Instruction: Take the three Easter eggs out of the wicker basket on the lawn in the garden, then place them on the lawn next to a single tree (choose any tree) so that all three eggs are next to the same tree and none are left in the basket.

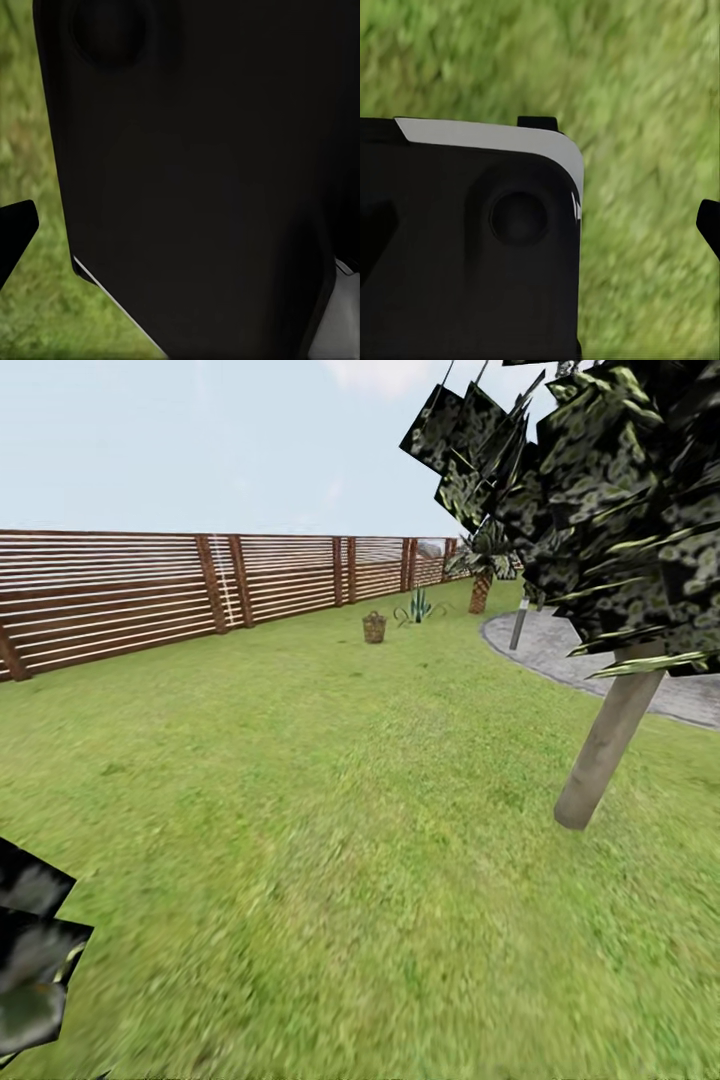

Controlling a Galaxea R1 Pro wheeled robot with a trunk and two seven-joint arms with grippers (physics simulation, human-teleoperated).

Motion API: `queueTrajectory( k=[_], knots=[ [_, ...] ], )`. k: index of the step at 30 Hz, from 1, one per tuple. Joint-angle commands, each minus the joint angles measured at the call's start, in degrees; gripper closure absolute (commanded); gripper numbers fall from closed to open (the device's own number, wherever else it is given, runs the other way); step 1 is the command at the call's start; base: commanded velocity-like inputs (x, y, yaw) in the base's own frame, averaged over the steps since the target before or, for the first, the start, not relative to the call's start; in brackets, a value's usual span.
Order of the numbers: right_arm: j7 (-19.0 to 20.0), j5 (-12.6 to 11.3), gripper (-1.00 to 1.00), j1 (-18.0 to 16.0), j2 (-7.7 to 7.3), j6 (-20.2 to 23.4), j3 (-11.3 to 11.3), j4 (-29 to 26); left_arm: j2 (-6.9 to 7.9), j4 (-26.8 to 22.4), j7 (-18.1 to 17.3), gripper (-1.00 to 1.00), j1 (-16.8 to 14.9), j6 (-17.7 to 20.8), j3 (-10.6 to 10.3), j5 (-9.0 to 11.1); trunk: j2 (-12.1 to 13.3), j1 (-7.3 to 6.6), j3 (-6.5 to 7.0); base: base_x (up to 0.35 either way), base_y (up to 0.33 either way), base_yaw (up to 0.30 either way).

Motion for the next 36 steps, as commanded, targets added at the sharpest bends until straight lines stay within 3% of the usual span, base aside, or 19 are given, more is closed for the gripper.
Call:
queueTrajectory(
  k=[1, 24, 36],
  knots=[
    [-0.04, 0.12, -1.00, -0.03, -0.01, -0.18, 0.01, 0.05, 0.00, -0.10, -0.03, -1.00, 0.03, -0.03, 0.03, 0.02, -0.02, 0.00, -0.13, 0.000, 0.000, 0.000],
    [-0.07, 0.23, -1.00, -0.03, -0.01, -0.23, 0.08, 0.14, 0.00, -0.10, -0.03, -1.00, 0.03, -0.03, 0.03, 0.02, -0.02, 0.00, -2.20, 0.000, 0.000, 0.033],
    [-0.12, 0.20, -1.00, -0.03, -0.24, -0.23, 0.10, 0.29, 0.00, -0.11, -0.03, -1.00, 0.03, -0.03, 0.10, 0.02, -0.02, 0.00, -2.35, 0.000, 0.000, 0.019]
  ],
)
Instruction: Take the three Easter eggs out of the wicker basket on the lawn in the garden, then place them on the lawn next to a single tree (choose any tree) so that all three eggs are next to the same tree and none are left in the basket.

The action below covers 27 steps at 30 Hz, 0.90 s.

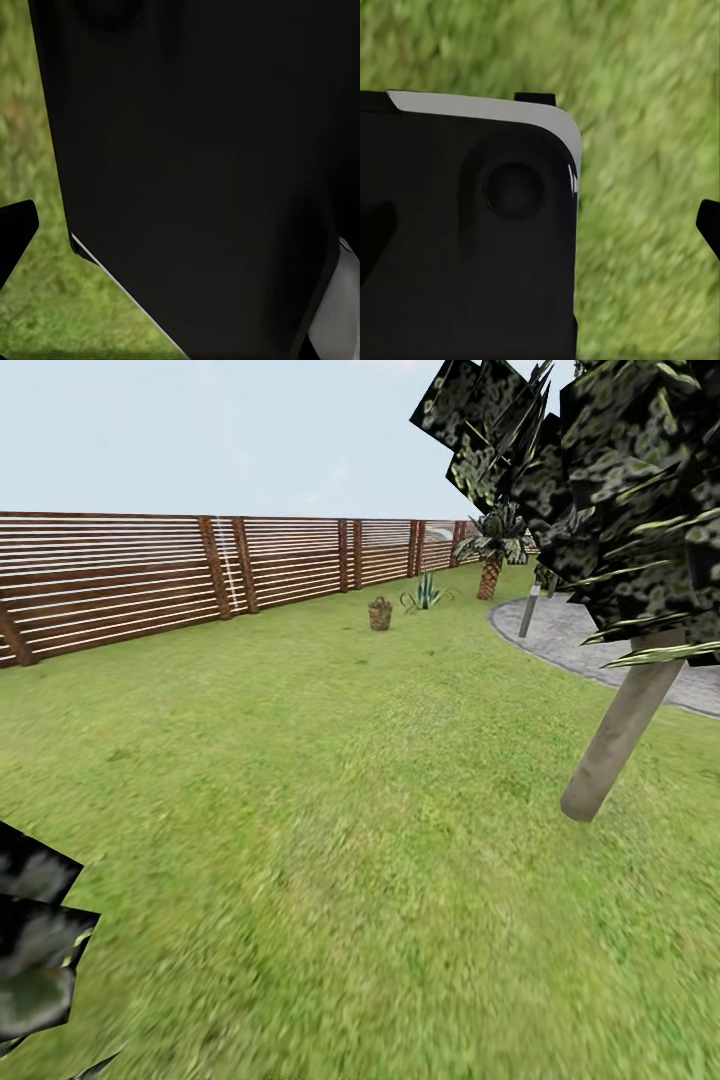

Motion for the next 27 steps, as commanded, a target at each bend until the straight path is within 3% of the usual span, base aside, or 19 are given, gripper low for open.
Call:
queueTrajectory(
  k=[1, 7, 11, 20, 27],
  knots=[
    [-0.05, 0.13, -1.00, -0.03, -0.03, -0.18, 0.03, 0.05, 0.00, -0.10, -0.03, -1.00, 0.04, -0.03, 0.04, 0.02, -0.02, 0.00, -0.04, 0.000, 0.000, 0.000],
    [-0.02, 1.43, -1.00, -0.38, -0.28, -0.48, 0.22, -1.24, -0.52, -1.27, -0.15, -1.00, -0.38, -0.31, 0.03, 0.26, -0.02, 0.00, -0.04, 0.000, 0.000, 0.000],
    [-0.05, 0.31, -1.00, -1.28, -0.37, -0.45, 0.23, -1.55, -1.10, -2.26, -0.20, -1.00, -0.42, -0.45, 0.11, 0.36, -0.02, 0.00, -0.04, 0.000, 0.000, 0.000],
    [-0.14, 0.14, -1.00, -1.52, -0.30, -0.44, 0.20, -1.67, -1.23, -3.34, -0.21, -1.00, -0.40, -0.47, 0.13, 0.37, -0.02, 0.00, -0.04, 0.001, 0.000, 0.000],
    [-0.14, 0.13, -1.00, -1.52, -0.22, -0.44, 0.20, -1.66, -1.15, -3.35, -0.21, -1.00, -0.40, -0.47, 0.13, 0.37, -0.02, 0.00, -0.04, 0.209, 0.000, 0.000]
  ],
)
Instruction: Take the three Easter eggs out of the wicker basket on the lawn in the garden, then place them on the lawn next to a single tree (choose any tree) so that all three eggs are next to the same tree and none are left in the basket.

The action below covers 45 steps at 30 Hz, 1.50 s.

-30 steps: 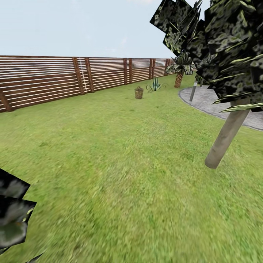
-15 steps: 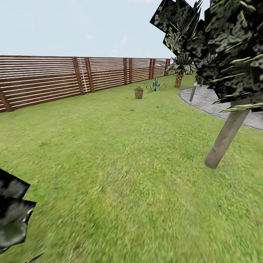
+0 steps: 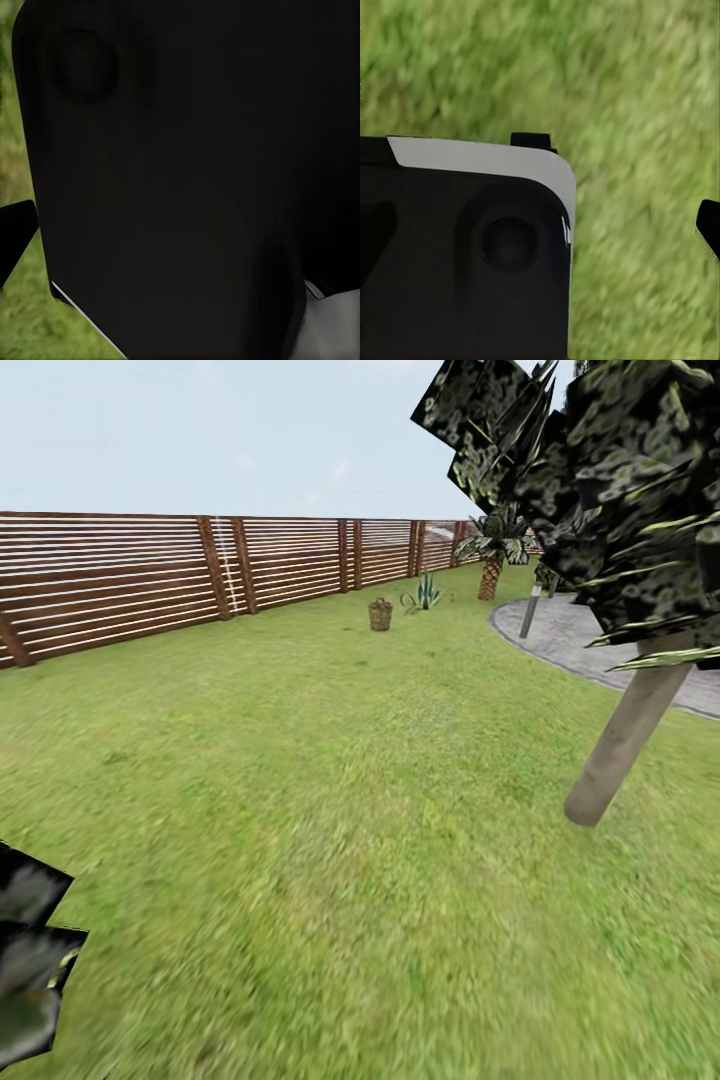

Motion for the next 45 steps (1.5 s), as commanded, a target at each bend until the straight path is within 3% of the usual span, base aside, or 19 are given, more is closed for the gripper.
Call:
queueTrajectory(
  k=[1, 15, 45],
  knots=[
    [-0.06, 0.13, -1.00, -0.03, -0.01, -0.17, 0.04, 0.04, 0.00, -0.03, -0.05, -1.00, 0.00, -0.08, 0.04, 0.06, -0.02, 0.03, -0.04, 0.320, 0.000, 0.000],
    [-0.08, 0.11, -1.00, -0.03, -0.09, -0.17, 0.11, 0.11, 0.09, -0.03, -0.04, -1.00, 0.00, -0.08, 0.10, 0.23, -0.02, 0.03, -0.12, 0.335, 0.000, 0.159],
    [-0.15, 0.04, -1.00, -0.03, -0.17, -0.19, 0.04, 0.11, 0.24, 0.05, 0.01, -1.00, 0.00, -0.08, 0.13, 0.23, -0.02, 0.03, -2.12, 0.337, 0.000, 0.172]
  ],
)
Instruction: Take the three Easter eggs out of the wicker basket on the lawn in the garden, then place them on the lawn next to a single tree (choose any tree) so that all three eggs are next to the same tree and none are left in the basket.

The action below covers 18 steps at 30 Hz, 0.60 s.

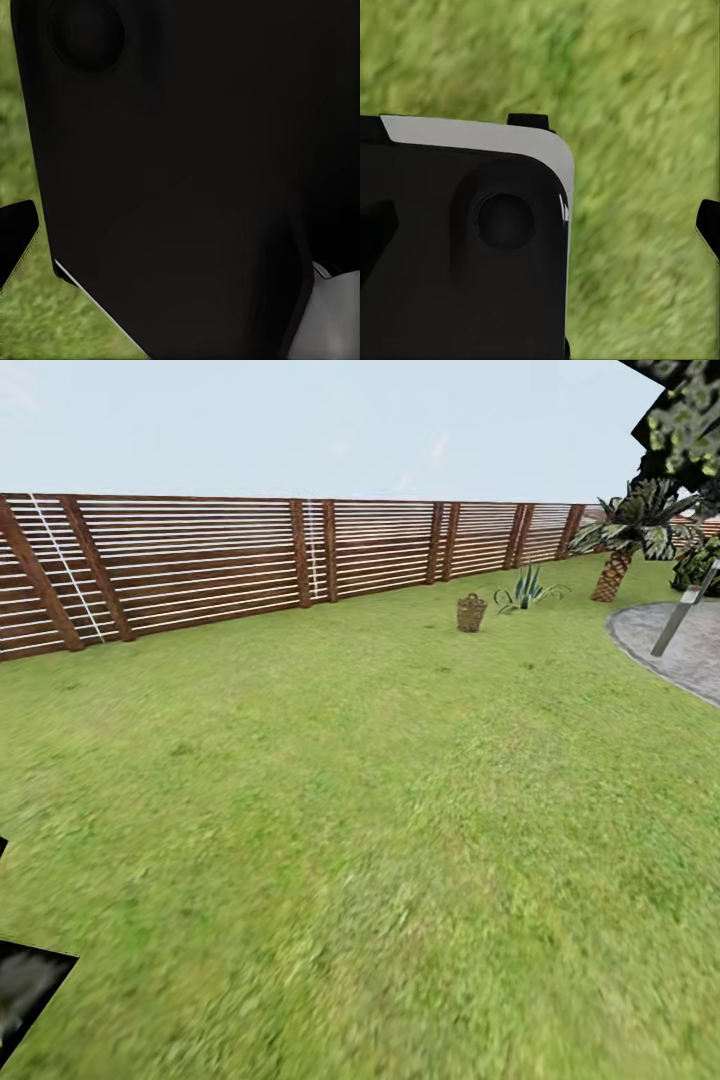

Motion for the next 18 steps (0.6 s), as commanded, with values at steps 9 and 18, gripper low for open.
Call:
queueTrajectory(
  k=[9, 18],
  knots=[
    [-0.07, 0.12, -1.00, -0.03, 0.06, -0.24, 0.04, 0.05, 0.10, 0.06, -0.02, -1.00, 0.00, -0.08, 0.48, 0.10, -0.02, 0.03, -0.05, 0.337, 0.000, 0.002],
    [0.01, 0.12, -1.00, -0.03, 0.00, -0.25, 0.04, 0.05, 0.11, 0.08, -0.09, -1.00, 0.00, -0.08, 1.60, 0.09, -0.02, 0.03, -0.01, 0.337, 0.000, -0.075]
  ],
)
